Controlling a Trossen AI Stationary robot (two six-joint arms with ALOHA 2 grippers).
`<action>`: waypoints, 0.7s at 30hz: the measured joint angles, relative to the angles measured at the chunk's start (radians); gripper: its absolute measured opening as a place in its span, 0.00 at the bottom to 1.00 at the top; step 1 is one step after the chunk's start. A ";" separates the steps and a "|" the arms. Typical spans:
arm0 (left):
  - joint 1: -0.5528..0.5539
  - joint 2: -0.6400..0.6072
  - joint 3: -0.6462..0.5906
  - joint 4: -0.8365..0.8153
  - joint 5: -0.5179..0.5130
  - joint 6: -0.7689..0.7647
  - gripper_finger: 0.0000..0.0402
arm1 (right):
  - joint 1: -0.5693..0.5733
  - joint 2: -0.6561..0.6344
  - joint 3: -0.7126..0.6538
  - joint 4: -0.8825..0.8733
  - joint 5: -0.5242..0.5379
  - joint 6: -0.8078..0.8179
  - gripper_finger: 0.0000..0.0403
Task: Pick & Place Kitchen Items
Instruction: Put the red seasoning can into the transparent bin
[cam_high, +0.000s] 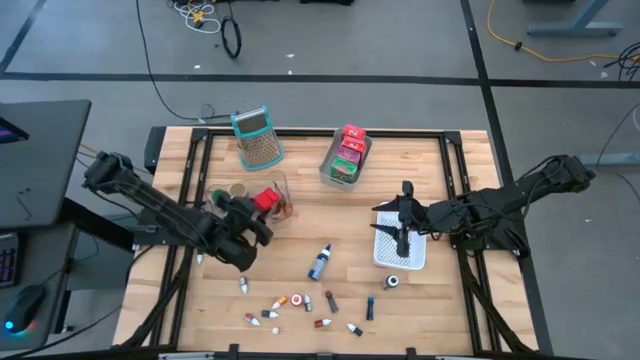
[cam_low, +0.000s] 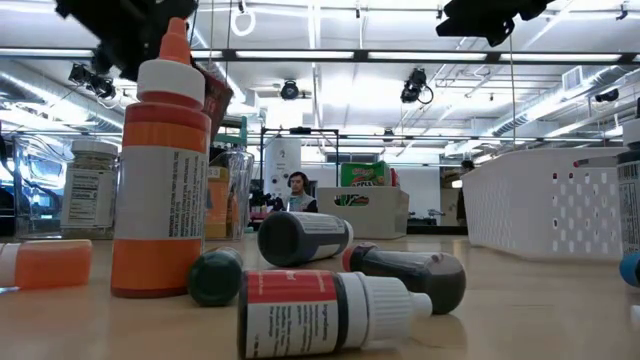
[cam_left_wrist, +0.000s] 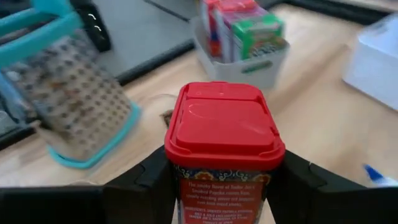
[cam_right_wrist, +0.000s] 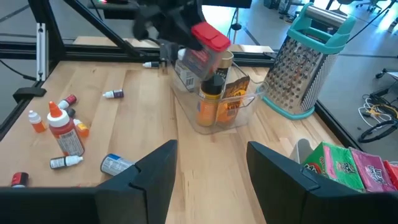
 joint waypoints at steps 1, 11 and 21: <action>0.002 0.000 -0.019 0.004 -0.021 -0.030 0.49 | 0.000 0.000 0.000 0.001 0.000 0.000 0.50; 0.014 0.000 -0.153 0.027 -0.143 -0.295 0.50 | 0.000 0.000 0.000 0.005 0.000 0.000 0.50; 0.058 0.002 -0.196 0.095 -0.218 -0.312 0.53 | 0.000 0.000 0.000 0.006 0.000 -0.001 0.50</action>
